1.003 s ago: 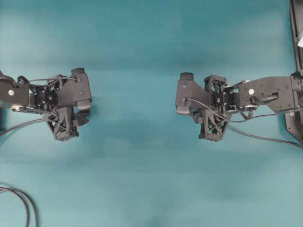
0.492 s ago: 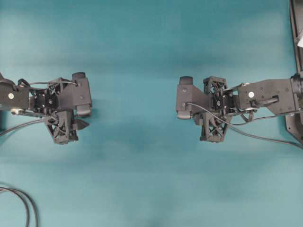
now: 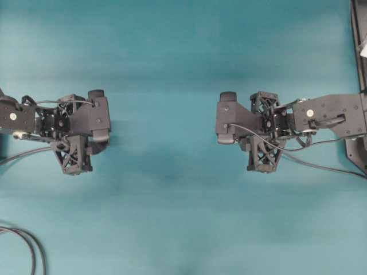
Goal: Insert the USB using both arms.
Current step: 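Tighten both grippers on the connectors and settle the grasps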
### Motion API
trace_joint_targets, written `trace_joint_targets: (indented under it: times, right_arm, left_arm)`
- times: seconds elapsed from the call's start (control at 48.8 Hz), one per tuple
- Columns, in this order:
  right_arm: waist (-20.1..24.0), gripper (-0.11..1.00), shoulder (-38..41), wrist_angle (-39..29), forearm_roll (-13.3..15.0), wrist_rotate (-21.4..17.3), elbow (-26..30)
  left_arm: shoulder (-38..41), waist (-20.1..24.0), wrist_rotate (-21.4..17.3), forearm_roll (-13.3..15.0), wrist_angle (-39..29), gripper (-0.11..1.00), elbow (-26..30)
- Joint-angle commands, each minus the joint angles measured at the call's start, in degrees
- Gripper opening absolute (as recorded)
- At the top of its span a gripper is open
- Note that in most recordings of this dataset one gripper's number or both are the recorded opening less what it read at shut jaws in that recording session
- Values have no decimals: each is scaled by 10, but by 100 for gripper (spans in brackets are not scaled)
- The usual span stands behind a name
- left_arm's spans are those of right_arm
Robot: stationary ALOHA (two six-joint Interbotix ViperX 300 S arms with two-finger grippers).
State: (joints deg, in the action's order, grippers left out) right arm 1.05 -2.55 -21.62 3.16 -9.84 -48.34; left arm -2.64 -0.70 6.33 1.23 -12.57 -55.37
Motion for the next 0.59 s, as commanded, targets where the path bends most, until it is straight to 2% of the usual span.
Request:
trace_joint_targets:
  times: [0.0,0.451,0.573]
  right_arm:
    - [3,21,-14,3,3,1,12]
    - [4,21,-18,2,3,5,25]
    - [4,21,-35,2,18,6,34]
  left_arm:
    - [3,-11,-14,1,-15,24,-4]
    - [-2,-11,-21,1,-14,22,-1]
    - [-29,-11,-21,2,-3,22,1]
